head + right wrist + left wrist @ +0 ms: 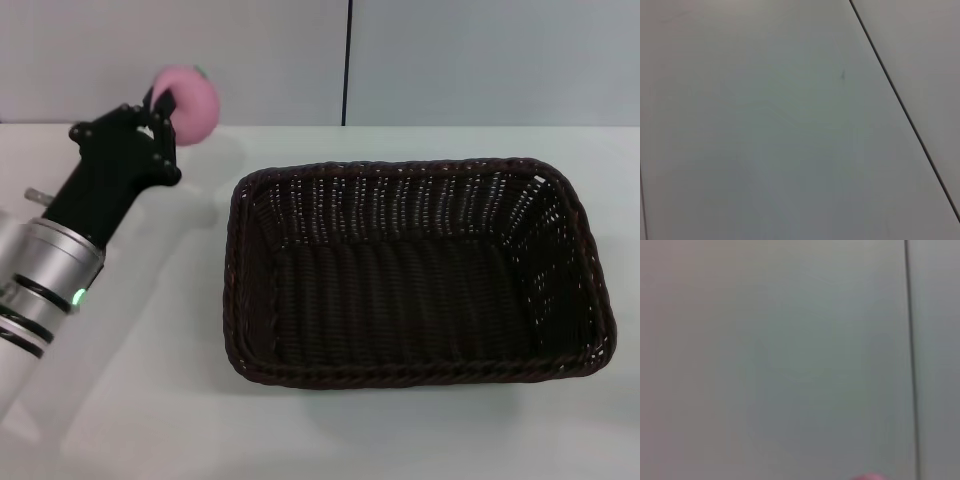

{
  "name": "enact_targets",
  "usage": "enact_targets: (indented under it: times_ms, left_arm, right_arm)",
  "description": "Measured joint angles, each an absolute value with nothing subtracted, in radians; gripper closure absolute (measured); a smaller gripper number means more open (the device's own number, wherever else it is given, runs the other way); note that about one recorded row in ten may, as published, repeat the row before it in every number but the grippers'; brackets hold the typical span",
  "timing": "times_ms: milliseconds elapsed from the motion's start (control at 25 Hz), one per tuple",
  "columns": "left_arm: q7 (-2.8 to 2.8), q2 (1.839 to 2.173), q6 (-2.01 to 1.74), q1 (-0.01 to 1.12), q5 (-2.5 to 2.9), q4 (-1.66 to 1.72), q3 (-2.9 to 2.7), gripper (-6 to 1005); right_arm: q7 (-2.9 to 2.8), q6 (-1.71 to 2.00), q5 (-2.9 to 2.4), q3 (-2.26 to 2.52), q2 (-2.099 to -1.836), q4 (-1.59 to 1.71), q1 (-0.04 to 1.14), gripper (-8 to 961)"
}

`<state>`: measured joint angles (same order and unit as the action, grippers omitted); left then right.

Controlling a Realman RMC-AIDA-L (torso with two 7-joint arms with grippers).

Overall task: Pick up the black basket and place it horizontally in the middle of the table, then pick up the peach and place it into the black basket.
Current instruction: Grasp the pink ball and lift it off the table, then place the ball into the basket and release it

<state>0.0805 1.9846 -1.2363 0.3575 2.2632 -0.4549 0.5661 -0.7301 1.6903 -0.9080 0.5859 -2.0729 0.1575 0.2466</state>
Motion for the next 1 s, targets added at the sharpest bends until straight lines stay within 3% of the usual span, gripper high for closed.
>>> enact_targets:
  times_ms: [240, 360, 760, 920, 1000]
  left_arm:
    - [0.291, 1.945, -1.388, 0.367, 2.407, -0.426, 0.566, 926]
    - [0.359, 1.943, -1.476, 0.387, 2.518, -0.371, 0.566, 909]
    - [0.379, 1.996, -1.570, 0.410, 2.761, -0.301, 0.564, 852]
    - [0.370, 2.049, -1.578, 0.405, 2.785, -0.268, 0.569, 829]
    - [0.369, 2.059, -1.577, 0.397, 2.784, -0.266, 0.582, 817]
  right_arm:
    - [-0.730, 1.690, -0.908, 0.586, -2.072, 0.158, 0.248, 231]
    - [-0.729, 1.689, -0.908, 0.586, -2.072, 0.158, 0.250, 231]
    - [-0.724, 1.687, -0.908, 0.586, -2.072, 0.156, 0.260, 230]
    - [-0.722, 1.687, -0.908, 0.586, -2.072, 0.157, 0.261, 230]
    - [-0.722, 1.687, -0.908, 0.586, -2.072, 0.158, 0.261, 230]
